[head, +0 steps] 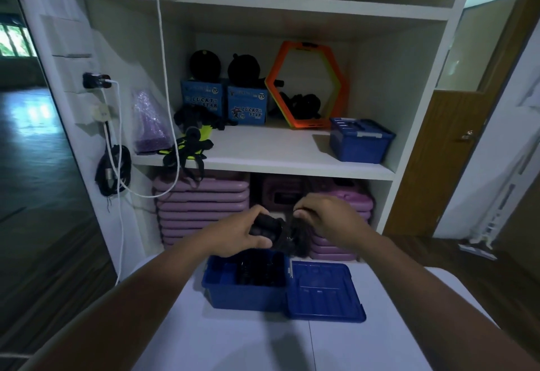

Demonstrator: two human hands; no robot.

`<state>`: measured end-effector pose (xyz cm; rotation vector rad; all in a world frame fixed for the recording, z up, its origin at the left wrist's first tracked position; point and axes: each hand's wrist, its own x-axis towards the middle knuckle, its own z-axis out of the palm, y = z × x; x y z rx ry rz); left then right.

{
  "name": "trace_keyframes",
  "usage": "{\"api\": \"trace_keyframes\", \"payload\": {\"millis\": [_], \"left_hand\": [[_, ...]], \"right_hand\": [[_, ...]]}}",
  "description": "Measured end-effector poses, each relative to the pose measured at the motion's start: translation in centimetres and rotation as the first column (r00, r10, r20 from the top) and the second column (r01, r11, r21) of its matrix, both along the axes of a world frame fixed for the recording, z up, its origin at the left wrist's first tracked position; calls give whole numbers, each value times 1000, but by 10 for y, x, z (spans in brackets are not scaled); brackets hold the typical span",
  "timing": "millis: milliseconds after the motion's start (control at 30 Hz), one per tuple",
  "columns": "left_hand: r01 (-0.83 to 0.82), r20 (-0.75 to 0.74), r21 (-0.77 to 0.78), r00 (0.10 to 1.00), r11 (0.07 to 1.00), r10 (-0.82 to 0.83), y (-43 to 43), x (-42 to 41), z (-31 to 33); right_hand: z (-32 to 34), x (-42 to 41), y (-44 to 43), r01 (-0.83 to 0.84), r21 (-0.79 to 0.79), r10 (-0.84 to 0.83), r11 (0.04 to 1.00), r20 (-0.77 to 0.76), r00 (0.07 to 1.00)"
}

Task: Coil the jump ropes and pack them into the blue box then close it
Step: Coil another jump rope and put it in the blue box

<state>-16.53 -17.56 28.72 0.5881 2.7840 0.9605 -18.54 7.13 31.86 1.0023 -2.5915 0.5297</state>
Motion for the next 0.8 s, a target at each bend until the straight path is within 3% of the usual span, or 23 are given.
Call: {"api": "trace_keyframes", "payload": {"millis": [133, 267, 367, 467, 533, 667, 800], "left_hand": [[149, 74, 72, 985, 986, -154, 8, 13, 14], [201, 106, 238, 967, 950, -231, 16, 28, 23], [161, 98, 368, 973, 916, -211, 16, 32, 34], [158, 14, 271, 986, 949, -168, 11, 31, 42], [146, -30, 188, 989, 971, -143, 7, 30, 44], [129, -177, 94, 978, 987, -111, 2, 24, 42], [-91, -139, 223, 982, 971, 124, 1, 17, 26]], "right_hand": [[14, -5, -2, -120, -84, 125, 989, 49, 991], [21, -4, 0, -75, -346, 202, 935, 347, 916], [10, 2, 2, 20, -470, 307, 882, 608, 732], [-4, 6, 3, 129, -539, 411, 832, 756, 509], [-6, 9, 2, 150, -567, 456, 810, 769, 449], [-9, 13, -2, 228, -644, 488, 731, 726, 485], [-22, 17, -13, 364, -696, 399, 618, 677, 618]]}}
